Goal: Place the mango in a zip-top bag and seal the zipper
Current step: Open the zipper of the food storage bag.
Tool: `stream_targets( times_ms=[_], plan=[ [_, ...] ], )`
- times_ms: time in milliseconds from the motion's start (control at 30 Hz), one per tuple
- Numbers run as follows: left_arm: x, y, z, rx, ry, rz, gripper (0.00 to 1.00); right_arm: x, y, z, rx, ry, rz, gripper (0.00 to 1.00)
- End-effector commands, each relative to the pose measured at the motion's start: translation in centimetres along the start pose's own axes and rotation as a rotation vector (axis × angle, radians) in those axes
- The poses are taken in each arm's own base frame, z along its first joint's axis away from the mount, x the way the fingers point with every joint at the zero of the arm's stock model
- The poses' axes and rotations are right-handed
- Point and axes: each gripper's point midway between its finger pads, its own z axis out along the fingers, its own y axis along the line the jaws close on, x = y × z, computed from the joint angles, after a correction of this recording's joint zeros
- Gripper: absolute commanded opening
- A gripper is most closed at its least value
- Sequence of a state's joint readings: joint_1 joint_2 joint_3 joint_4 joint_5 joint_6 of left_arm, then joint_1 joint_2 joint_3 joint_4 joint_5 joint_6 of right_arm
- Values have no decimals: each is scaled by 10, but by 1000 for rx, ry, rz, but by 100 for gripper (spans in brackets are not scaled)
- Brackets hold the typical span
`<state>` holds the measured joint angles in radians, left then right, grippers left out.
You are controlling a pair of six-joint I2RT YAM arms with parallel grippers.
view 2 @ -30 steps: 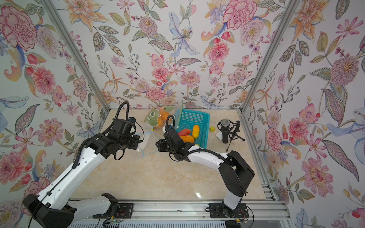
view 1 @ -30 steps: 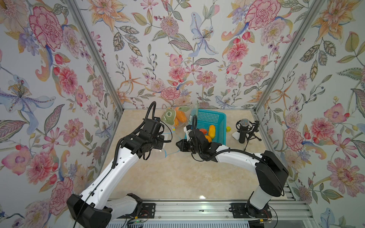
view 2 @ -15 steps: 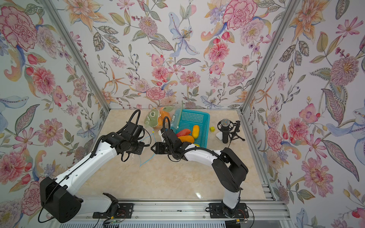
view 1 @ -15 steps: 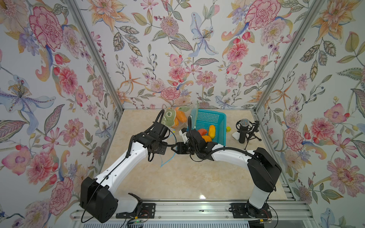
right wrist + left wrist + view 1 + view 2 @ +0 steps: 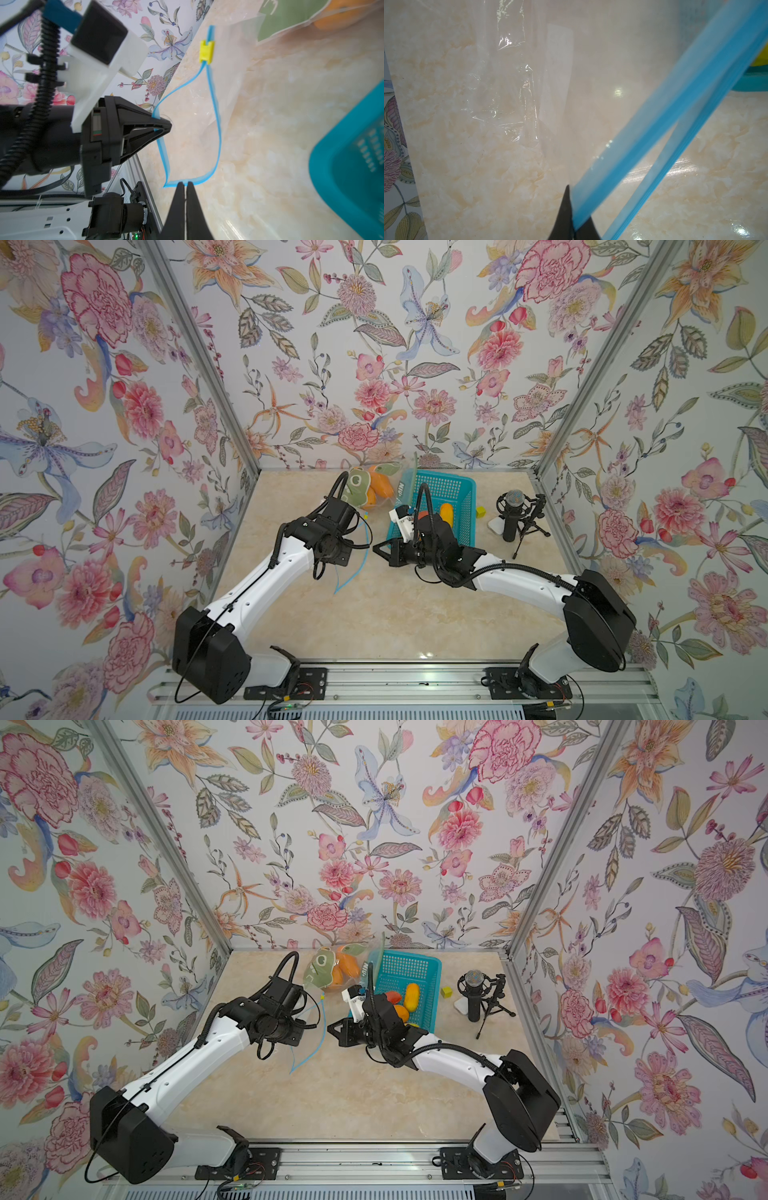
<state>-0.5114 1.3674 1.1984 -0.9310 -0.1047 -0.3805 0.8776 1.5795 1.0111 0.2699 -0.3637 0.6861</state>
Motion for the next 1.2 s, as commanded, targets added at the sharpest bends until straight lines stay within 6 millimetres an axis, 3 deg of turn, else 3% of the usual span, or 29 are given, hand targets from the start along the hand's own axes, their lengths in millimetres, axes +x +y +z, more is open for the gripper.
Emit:
stream_targets(
  times_ms=[0, 167, 267, 333, 533, 733, 900, 1100, 1167],
  plan=[
    [-5, -5, -11, 21, -15, 7, 0, -6, 27, 25, -110, -15, -19, 3],
    [2, -1, -25, 16, -20, -11, 0, -5, -8, 57, 16, 11, 46, 2],
    [5, 3, -35, 16, -24, -16, 0, 0, -37, 63, 108, 39, 85, 2],
    [8, 3, -40, 25, -24, -17, 0, 3, -45, 66, 113, 68, 103, 2],
    [9, -3, -32, 45, -8, -11, 0, 9, -34, 64, 70, 124, 83, 8],
    [3, -8, -16, 52, 14, -5, 0, 8, -19, 48, 24, 127, 50, 27],
    [4, -6, -4, 50, 50, -11, 0, 8, -15, 39, -1, 142, 33, 31],
    [1, -6, -1, 50, 60, -7, 0, -5, -12, 14, -4, 109, 26, 33],
    [-1, -6, -1, 49, 55, -7, 0, -15, -20, -2, 30, 84, 52, 36]
  ],
)
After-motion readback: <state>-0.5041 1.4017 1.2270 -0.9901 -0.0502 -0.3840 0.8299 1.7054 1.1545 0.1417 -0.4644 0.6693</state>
